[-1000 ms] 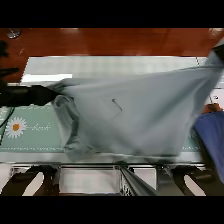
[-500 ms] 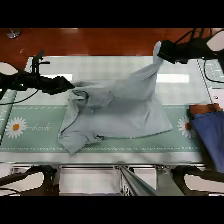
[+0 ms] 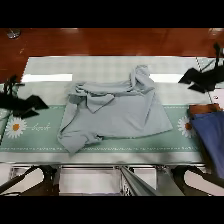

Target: Fold the shirts.

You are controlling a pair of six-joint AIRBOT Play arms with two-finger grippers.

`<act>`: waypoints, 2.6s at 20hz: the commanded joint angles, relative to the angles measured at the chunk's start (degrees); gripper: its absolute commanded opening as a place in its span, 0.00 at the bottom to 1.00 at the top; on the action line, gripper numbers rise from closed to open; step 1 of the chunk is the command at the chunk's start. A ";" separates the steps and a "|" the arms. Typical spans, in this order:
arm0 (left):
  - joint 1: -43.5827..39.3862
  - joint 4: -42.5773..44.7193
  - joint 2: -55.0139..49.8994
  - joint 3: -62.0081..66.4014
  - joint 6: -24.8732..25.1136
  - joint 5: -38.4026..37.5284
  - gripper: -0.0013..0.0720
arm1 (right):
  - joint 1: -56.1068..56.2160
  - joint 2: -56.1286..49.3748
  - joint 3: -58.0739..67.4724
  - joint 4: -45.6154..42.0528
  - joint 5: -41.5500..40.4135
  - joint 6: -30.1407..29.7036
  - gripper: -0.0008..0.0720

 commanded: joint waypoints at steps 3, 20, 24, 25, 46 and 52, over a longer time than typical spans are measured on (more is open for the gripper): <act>9.66 -9.01 11.08 -22.95 4.39 0.98 0.97 | -2.25 24.94 -36.85 28.65 -10.93 -12.26 0.86; -1.44 -16.31 11.19 -30.82 11.47 12.35 0.06 | -18.23 30.58 -39.80 17.20 -3.89 -9.31 0.86; -1.46 -16.35 11.23 -26.97 11.63 11.21 0.06 | -19.02 30.56 -44.78 7.34 1.20 -3.72 0.86; -1.46 -16.39 11.23 -25.92 11.61 10.97 0.06 | -17.64 30.49 -46.27 7.72 1.22 -3.52 0.86; -6.27 -33.22 11.45 -15.82 12.09 13.33 0.06 | 8.17 -0.20 -14.27 12.63 -9.09 -2.16 0.04; -5.75 -40.44 12.85 23.87 11.15 13.62 0.06 | 8.17 11.87 22.05 8.72 -7.76 -2.03 0.04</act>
